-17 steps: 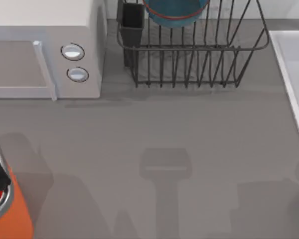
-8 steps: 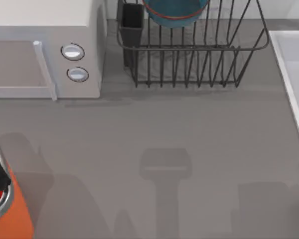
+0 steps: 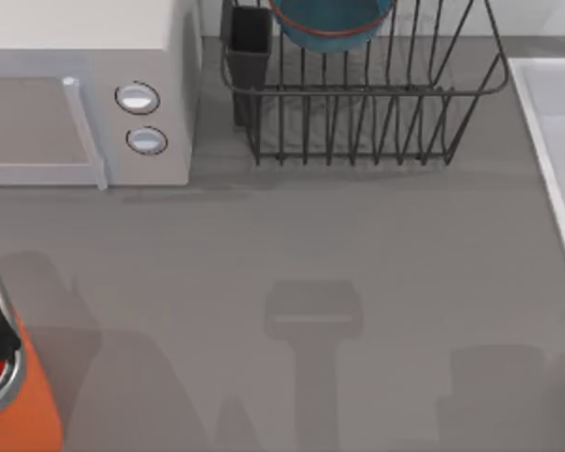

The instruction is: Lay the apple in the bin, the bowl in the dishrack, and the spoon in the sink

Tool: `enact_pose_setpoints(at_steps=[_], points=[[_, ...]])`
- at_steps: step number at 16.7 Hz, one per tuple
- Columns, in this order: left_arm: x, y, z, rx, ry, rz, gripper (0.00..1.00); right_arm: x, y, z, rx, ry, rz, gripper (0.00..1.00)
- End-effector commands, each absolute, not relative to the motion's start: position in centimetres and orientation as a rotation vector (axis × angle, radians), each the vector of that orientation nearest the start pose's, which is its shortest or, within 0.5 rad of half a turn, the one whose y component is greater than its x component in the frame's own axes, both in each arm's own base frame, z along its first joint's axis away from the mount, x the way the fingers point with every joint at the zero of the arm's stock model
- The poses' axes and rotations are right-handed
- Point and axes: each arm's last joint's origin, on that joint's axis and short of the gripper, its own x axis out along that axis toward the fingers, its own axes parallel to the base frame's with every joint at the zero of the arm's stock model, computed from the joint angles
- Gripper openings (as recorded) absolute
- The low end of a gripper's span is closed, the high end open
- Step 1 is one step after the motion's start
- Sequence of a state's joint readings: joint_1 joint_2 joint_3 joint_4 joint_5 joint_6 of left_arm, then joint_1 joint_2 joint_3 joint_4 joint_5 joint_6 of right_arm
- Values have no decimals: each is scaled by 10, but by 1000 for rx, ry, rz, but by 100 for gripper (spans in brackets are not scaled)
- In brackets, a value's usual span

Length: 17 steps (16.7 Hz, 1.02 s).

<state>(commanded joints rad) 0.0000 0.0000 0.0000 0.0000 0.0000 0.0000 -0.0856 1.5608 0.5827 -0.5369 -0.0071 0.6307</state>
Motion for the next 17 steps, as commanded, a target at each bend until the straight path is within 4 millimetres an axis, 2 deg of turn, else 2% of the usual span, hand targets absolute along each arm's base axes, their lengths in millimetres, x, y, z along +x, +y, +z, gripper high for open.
enact_pose_setpoints(at_steps=[3,4,6,8,15,17], points=[[106,-1,160,0,0,0,100,214,-18,95,573,1445,-538,0],[106,-1,160,0,0,0,100,214,-19,115,519,1430,-559,0],[106,-1,160,0,0,0,100,215,-20,117,521,1433,-563,0],[106,-1,160,0,0,0,100,217,-20,128,523,1438,-567,0],[106,-1,160,0,0,0,100,216,-19,203,518,1443,-564,0],[106,-1,160,0,0,0,100,214,-19,214,519,1431,-560,0]])
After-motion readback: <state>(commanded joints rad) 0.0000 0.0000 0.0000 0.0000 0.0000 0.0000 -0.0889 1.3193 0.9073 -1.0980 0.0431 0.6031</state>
